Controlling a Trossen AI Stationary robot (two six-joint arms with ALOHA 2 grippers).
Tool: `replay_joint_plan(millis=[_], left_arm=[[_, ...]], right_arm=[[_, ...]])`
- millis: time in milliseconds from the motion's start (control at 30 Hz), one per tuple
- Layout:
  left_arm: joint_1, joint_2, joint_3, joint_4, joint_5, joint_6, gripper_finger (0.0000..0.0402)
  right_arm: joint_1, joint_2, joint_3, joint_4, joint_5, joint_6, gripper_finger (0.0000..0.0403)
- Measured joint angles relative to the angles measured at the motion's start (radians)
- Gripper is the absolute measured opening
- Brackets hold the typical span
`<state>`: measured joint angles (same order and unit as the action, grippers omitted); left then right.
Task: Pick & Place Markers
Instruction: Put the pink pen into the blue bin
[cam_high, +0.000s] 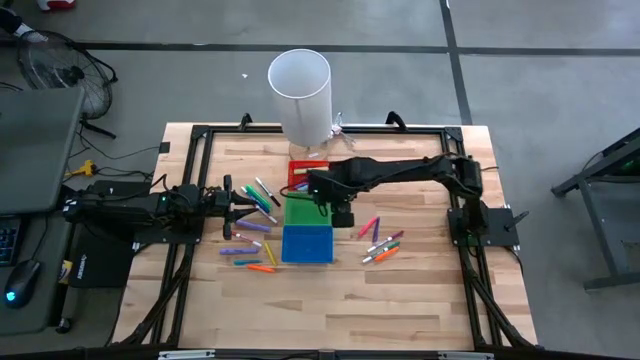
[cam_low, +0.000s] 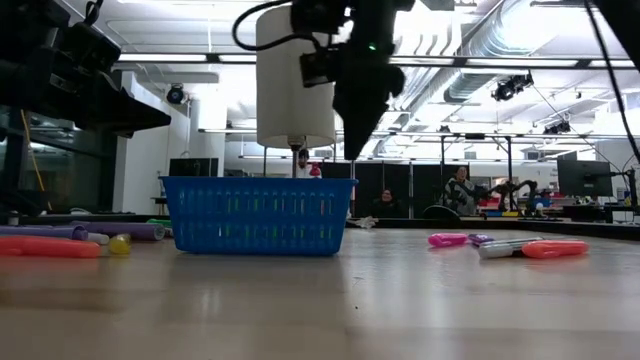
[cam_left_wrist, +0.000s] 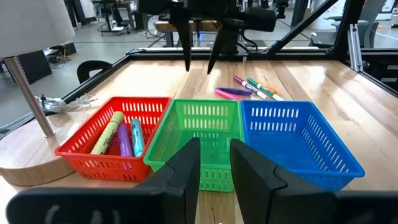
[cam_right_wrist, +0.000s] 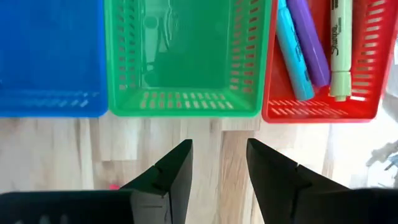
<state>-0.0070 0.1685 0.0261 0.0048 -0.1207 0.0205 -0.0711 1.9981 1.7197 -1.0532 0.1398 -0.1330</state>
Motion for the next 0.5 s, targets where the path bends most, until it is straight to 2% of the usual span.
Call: replay_joint_plan(millis=[267,500], left_arm=[[0.000,0.000,0.000,0.000,0.000,0.000,0.0085],[0.000,0.000,0.000,0.000,0.000,0.000,0.0085]], right_arm=[[0.042,-0.173,-0.285,0.076,-0.001,0.000,0.0140],[0.093,-0.279,-0.450,0.094,-0.001,0.023,0.0139]])
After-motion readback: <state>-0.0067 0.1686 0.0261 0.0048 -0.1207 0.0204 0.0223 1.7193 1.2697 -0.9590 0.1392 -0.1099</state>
